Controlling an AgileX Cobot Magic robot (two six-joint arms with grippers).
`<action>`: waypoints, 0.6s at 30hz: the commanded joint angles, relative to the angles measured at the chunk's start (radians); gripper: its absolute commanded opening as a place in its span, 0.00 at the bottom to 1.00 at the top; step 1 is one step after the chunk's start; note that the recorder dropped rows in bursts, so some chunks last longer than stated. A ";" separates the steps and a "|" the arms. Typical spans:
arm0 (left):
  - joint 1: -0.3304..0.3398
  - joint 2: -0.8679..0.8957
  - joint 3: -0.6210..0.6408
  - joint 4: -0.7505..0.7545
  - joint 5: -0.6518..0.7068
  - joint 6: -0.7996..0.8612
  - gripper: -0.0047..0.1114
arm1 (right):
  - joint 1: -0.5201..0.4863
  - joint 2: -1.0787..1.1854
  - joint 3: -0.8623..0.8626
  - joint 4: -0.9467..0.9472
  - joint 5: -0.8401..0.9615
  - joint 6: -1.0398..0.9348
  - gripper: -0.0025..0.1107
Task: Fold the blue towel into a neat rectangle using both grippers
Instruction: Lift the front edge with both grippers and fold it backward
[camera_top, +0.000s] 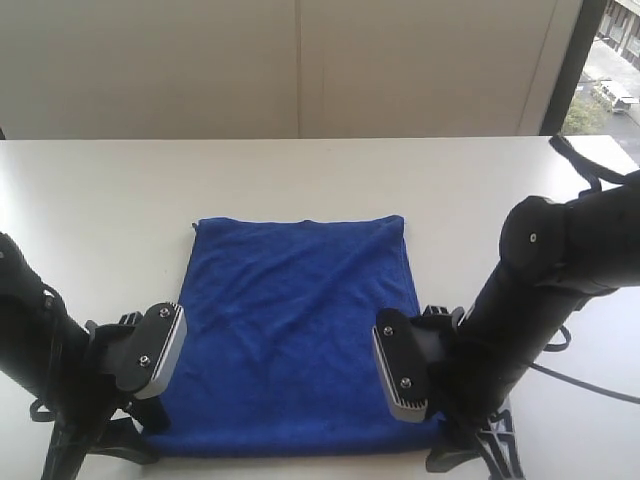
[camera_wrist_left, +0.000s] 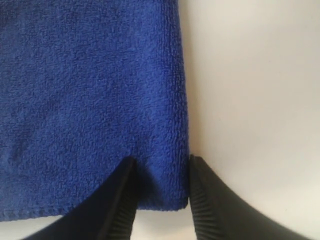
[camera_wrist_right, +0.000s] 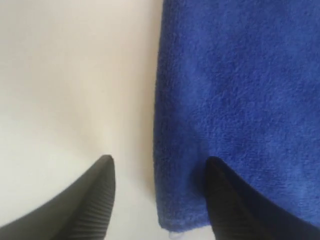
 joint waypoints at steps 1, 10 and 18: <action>-0.003 0.005 0.007 -0.014 0.029 -0.004 0.38 | 0.003 0.004 0.045 -0.009 -0.068 0.005 0.48; -0.003 0.005 0.007 -0.013 0.032 -0.004 0.38 | 0.003 0.007 0.048 -0.013 -0.102 0.005 0.27; -0.003 0.005 0.007 -0.013 0.063 -0.046 0.18 | 0.003 0.007 0.048 -0.008 -0.087 0.015 0.02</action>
